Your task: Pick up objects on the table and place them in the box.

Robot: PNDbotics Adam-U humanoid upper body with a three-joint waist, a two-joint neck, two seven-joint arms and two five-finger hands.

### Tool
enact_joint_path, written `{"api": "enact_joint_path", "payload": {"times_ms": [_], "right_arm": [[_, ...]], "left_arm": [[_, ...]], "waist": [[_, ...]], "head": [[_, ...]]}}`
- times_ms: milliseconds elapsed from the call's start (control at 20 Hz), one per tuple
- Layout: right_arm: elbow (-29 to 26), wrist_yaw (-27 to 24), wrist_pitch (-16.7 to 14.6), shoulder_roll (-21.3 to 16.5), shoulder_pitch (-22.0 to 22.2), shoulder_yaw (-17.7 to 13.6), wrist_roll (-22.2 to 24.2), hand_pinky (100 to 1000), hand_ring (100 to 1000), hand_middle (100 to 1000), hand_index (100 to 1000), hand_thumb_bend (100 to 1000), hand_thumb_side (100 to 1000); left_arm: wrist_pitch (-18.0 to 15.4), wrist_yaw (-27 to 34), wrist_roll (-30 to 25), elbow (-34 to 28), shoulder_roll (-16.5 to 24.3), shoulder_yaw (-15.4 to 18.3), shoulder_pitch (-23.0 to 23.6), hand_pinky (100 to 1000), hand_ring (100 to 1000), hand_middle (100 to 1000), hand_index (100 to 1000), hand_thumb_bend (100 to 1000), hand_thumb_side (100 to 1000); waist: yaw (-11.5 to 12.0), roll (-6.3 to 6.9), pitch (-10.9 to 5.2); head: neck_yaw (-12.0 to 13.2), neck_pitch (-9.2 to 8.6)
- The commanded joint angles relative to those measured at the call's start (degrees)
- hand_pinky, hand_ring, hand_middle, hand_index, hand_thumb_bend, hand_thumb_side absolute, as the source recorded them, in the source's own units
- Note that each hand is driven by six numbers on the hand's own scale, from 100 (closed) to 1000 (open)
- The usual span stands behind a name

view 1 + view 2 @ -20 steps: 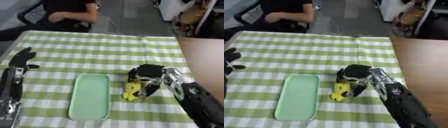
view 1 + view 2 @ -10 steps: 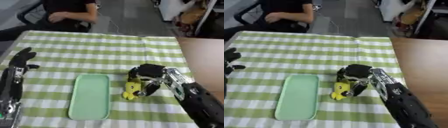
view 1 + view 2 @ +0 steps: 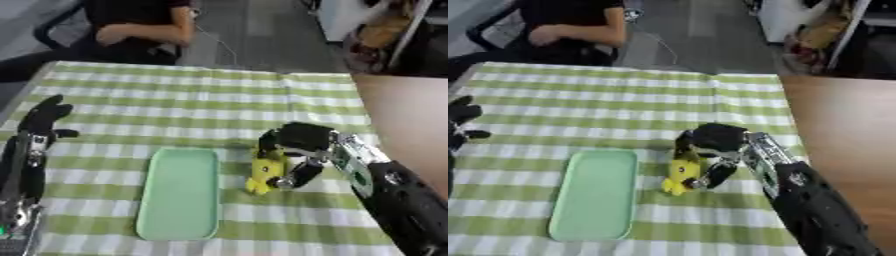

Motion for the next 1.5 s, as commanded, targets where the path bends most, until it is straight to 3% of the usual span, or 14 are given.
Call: {"api": "enact_joint_path", "payload": {"times_ms": [50, 400, 1000, 1050, 1300, 1350, 1400, 1500], "right_arm": [[-4.2, -3.1, 1.4, -2.9, -2.0, -0.5, 1.1, 100, 121, 216, 316, 100, 309], [-6.1, -5.8, 3.2, -3.4, -1.7, -0.3, 4.1, 100, 122, 216, 315, 100, 308], [-6.4, -6.4, 3.4, -2.9, -1.8, -0.2, 5.1, 100, 121, 216, 314, 100, 309], [-6.5, -6.5, 3.4, -2.8, -1.9, -0.2, 5.1, 100, 120, 216, 315, 100, 340], [-7.9, -7.5, 3.0, -1.1, -3.4, 0.4, 5.4, 100, 119, 215, 315, 100, 313], [-8.4, -7.8, 2.9, -0.8, -3.8, 0.6, 5.5, 100, 120, 216, 314, 100, 367], [-9.0, -8.2, 2.8, -0.4, -4.2, 0.8, 5.6, 100, 120, 216, 314, 100, 317], [-10.1, -8.9, 2.7, 0.1, -4.8, 1.1, 5.9, 100, 121, 217, 314, 100, 319]], "left_arm": [[-0.1, -0.2, 0.1, -1.1, 0.7, -0.2, -0.2, 621, 830, 898, 766, 676, 1000], [-0.1, -0.2, 0.0, -1.1, 0.8, -0.2, -0.3, 621, 831, 899, 766, 676, 1000], [0.0, -0.2, 0.0, -1.2, 0.7, -0.2, -0.4, 621, 832, 899, 767, 674, 1000], [0.0, -0.3, 0.0, -1.2, 0.7, -0.2, -0.4, 621, 832, 899, 767, 674, 1000], [0.0, -0.3, 0.1, -1.3, 0.7, -0.3, -0.4, 621, 833, 899, 767, 674, 1000], [0.0, -0.3, 0.1, -1.2, 0.6, -0.3, -0.4, 621, 833, 899, 767, 671, 1000], [0.0, -0.3, 0.1, -1.2, 0.6, -0.3, -0.5, 621, 833, 899, 767, 674, 1000], [0.0, -0.3, 0.1, -1.2, 0.6, -0.4, -0.6, 621, 833, 899, 767, 674, 1000]], "waist": [[-0.1, 0.07, -0.94], [0.0, 0.07, -0.95], [0.1, 0.07, -0.95], [0.2, 0.07, -0.96], [0.5, 0.09, -1.07], [0.6, 0.08, -1.09], [0.7, 0.06, -1.13], [0.8, -0.02, -1.22]], "head": [[0.1, -0.42], [0.2, -0.56], [0.1, -0.56], [0.0, -0.54], [-0.4, -0.41], [-0.5, -0.39], [-0.6, -0.33], [-0.7, -0.32]]}}
